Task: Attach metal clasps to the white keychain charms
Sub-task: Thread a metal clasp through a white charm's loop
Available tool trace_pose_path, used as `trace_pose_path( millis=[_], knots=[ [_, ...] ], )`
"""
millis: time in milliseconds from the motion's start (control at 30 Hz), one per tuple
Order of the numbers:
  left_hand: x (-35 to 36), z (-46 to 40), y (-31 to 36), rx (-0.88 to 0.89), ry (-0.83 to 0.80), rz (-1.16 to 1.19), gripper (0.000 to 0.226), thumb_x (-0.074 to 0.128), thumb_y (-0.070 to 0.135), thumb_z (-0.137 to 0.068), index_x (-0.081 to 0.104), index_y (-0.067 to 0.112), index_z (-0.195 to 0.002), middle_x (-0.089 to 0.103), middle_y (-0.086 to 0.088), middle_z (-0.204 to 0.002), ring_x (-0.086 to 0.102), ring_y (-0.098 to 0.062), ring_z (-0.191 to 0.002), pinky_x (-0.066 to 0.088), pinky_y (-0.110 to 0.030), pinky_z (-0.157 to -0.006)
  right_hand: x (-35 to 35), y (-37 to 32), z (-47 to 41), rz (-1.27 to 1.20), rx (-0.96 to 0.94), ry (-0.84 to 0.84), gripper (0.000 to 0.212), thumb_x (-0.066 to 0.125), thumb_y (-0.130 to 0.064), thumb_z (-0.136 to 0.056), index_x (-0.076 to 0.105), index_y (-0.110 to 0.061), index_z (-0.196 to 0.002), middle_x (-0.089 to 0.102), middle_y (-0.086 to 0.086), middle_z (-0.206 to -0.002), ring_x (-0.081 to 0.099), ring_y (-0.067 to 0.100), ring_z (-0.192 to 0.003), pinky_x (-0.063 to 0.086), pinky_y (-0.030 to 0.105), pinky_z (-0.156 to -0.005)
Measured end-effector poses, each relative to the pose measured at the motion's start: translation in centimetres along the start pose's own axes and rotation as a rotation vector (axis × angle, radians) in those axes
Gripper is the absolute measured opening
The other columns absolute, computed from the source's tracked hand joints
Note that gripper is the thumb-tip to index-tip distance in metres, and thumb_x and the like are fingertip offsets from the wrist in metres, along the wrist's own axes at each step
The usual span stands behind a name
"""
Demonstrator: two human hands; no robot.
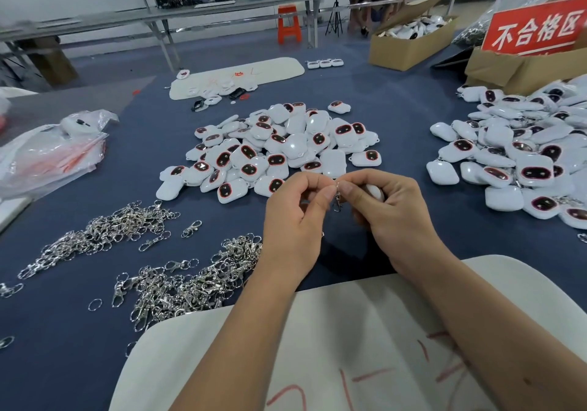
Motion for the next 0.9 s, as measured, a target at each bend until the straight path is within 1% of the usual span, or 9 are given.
trace_pose_path(
  millis=[100,233,333,433,533,600,700,800,900],
  knots=[
    [0.1,0.0,0.0,-0.003,-0.001,-0.011,0.012,0.062,0.006,-0.098,0.069,0.013,-0.091,0.064,0.008,-0.079,0.057,-0.006,-0.073,0.048,-0.022,-0.072,0.0,0.0,0.0,-0.006,-0.002,-0.001,0.01,0.074,-0.015,-0.097,0.08,-0.017,-0.089,0.055,-0.013,-0.058,0.045,0.006,-0.052,0.042,0.015,-0.052],
    [0.2,0.1,-0.3,0.004,0.03,-0.048,0.018,0.061,0.007,-0.099,0.065,0.02,-0.088,0.063,0.009,-0.08,0.056,-0.008,-0.074,0.046,-0.025,-0.073,0.2,-0.3,0.1,0.01,-0.028,-0.02,0.012,0.074,-0.017,-0.097,0.08,-0.021,-0.088,0.057,-0.014,-0.058,0.045,0.005,-0.052,0.042,0.014,-0.052],
    [0.2,0.1,-0.4,0.031,0.059,-0.113,0.014,0.058,0.008,-0.101,0.063,0.016,-0.09,0.062,0.004,-0.083,0.055,-0.012,-0.075,0.045,-0.026,-0.072,0.2,-0.8,0.2,0.081,-0.078,-0.006,0.014,0.076,-0.016,-0.096,0.08,-0.024,-0.086,0.061,-0.014,-0.059,0.047,0.005,-0.054,0.043,0.015,-0.054],
    [-0.1,0.1,-0.2,0.073,0.09,-0.212,0.013,0.054,0.006,-0.101,0.061,0.013,-0.091,0.059,0.002,-0.085,0.052,-0.013,-0.077,0.04,-0.022,-0.07,0.4,-1.8,0.5,0.226,-0.167,0.022,0.01,0.079,-0.013,-0.093,0.08,-0.023,-0.088,0.073,-0.009,-0.074,0.06,0.013,-0.065,0.051,0.026,-0.063],
    [0.0,0.2,0.2,0.107,0.074,-0.288,0.013,0.051,0.008,-0.099,0.059,0.015,-0.091,0.058,0.003,-0.089,0.052,-0.009,-0.081,0.039,-0.017,-0.071,0.5,-2.7,0.8,0.293,-0.239,0.039,0.009,0.079,-0.008,-0.091,0.08,-0.017,-0.089,0.076,-0.007,-0.083,0.066,0.018,-0.078,0.055,0.035,-0.074],
    [0.0,0.3,0.7,0.142,0.078,-0.294,0.012,0.049,0.013,-0.098,0.059,0.014,-0.091,0.057,0.004,-0.089,0.051,-0.008,-0.081,0.039,-0.016,-0.071,0.4,-2.8,0.8,0.268,-0.241,0.046,0.011,0.079,-0.006,-0.091,0.079,-0.017,-0.088,0.075,-0.009,-0.083,0.066,0.017,-0.078,0.053,0.032,-0.073],
    [0.2,0.4,1.4,0.19,0.087,-0.294,0.011,0.05,0.015,-0.098,0.059,0.014,-0.092,0.056,0.005,-0.088,0.05,-0.008,-0.08,0.037,-0.013,-0.072,-0.1,-2.5,0.9,0.191,-0.214,0.066,0.014,0.078,-0.006,-0.092,0.079,-0.019,-0.088,0.068,-0.018,-0.072,0.059,0.008,-0.067,0.046,0.017,-0.066],
    [0.2,0.4,1.5,0.208,0.07,-0.31,0.011,0.049,0.016,-0.099,0.056,0.016,-0.091,0.055,0.003,-0.086,0.049,-0.01,-0.078,0.038,-0.018,-0.068,0.0,-2.2,0.9,0.166,-0.191,0.054,0.011,0.077,-0.006,-0.092,0.08,-0.015,-0.088,0.064,-0.019,-0.067,0.055,0.006,-0.063,0.044,0.016,-0.065],
    [0.3,0.4,1.2,0.202,0.048,-0.353,0.013,0.049,0.011,-0.101,0.053,0.015,-0.09,0.053,0.002,-0.088,0.048,-0.011,-0.079,0.039,-0.025,-0.068,0.6,-1.5,0.6,0.155,-0.121,-0.02,0.014,0.075,-0.008,-0.094,0.078,-0.018,-0.085,0.07,-0.013,-0.07,0.053,0.003,-0.059,0.043,0.014,-0.061]
  ],
)
Point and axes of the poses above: each hand's wrist, its own z-axis away from the middle knuckle, its own x-axis out of the palm, y = z × x, the point moved 9 cm from there along -z, towards the middle knuckle
